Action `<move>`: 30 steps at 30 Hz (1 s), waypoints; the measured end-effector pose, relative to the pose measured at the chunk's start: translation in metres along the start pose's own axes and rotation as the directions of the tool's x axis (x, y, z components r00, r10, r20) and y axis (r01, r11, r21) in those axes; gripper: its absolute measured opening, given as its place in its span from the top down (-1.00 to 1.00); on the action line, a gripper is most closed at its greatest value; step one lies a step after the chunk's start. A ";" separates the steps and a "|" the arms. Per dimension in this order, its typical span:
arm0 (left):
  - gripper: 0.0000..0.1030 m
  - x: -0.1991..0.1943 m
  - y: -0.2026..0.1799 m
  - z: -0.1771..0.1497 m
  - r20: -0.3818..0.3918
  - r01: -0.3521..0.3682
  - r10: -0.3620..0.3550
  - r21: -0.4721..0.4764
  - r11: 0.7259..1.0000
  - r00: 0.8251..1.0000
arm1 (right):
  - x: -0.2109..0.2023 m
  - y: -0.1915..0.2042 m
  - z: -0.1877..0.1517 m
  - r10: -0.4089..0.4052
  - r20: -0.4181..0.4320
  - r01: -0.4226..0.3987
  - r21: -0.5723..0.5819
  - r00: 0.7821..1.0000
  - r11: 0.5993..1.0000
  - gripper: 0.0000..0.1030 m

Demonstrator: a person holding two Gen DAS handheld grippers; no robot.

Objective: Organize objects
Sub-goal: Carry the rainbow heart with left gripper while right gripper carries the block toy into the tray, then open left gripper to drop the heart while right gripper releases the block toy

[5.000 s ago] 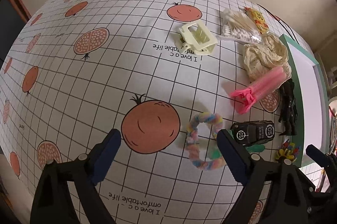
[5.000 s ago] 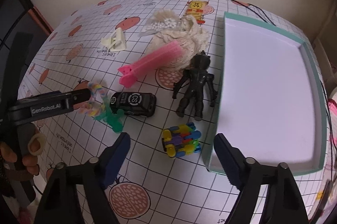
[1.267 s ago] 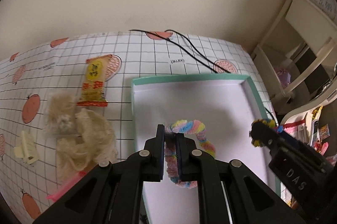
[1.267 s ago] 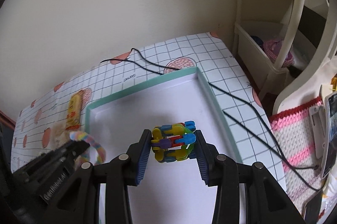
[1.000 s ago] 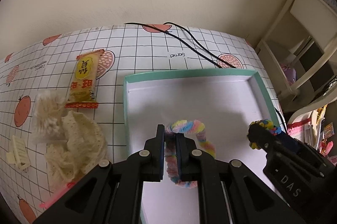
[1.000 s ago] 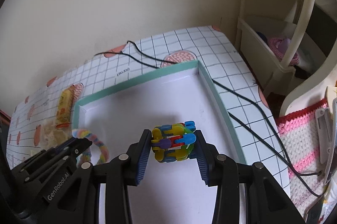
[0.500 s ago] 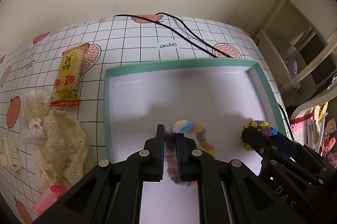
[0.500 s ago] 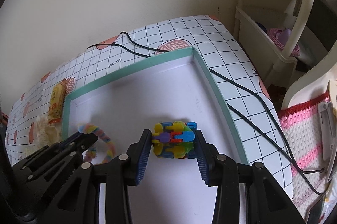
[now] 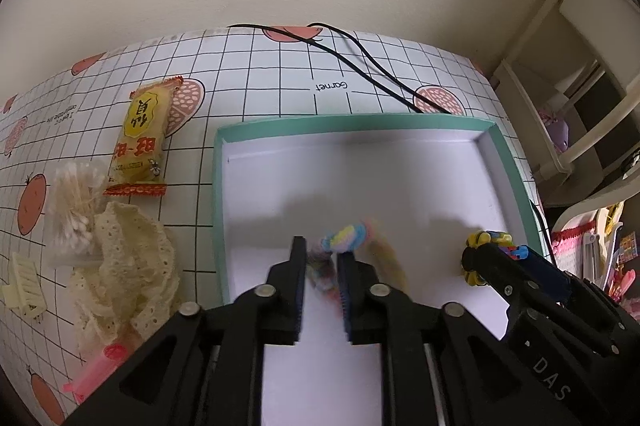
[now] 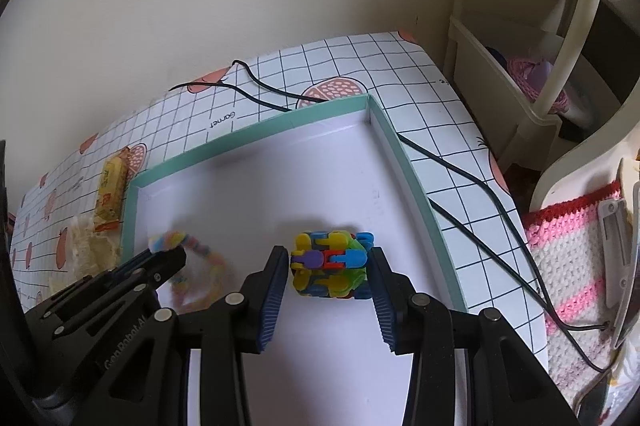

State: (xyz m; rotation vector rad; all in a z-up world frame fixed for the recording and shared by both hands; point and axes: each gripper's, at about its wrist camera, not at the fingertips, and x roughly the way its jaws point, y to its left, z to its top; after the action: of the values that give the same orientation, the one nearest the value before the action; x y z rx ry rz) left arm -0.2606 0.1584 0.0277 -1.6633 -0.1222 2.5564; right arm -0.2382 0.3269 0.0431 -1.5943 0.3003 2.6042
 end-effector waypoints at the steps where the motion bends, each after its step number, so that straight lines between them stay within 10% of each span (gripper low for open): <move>1: 0.52 -0.001 0.000 0.000 0.003 0.000 0.000 -0.002 1.000 1.000 | -0.001 0.000 0.000 0.002 0.000 -0.002 -0.001 1.000 1.000 0.15; 30: -0.46 -0.024 0.019 0.005 0.040 -0.012 0.015 -0.076 0.997 0.999 | -0.018 -0.003 0.002 -0.009 0.023 0.009 -0.004 1.000 1.000 -0.62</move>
State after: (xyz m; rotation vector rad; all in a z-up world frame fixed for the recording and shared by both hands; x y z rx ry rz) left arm -0.2567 0.1364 0.0491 -1.6437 -0.2146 2.6272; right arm -0.2310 0.3307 0.0594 -1.5624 0.2863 2.6158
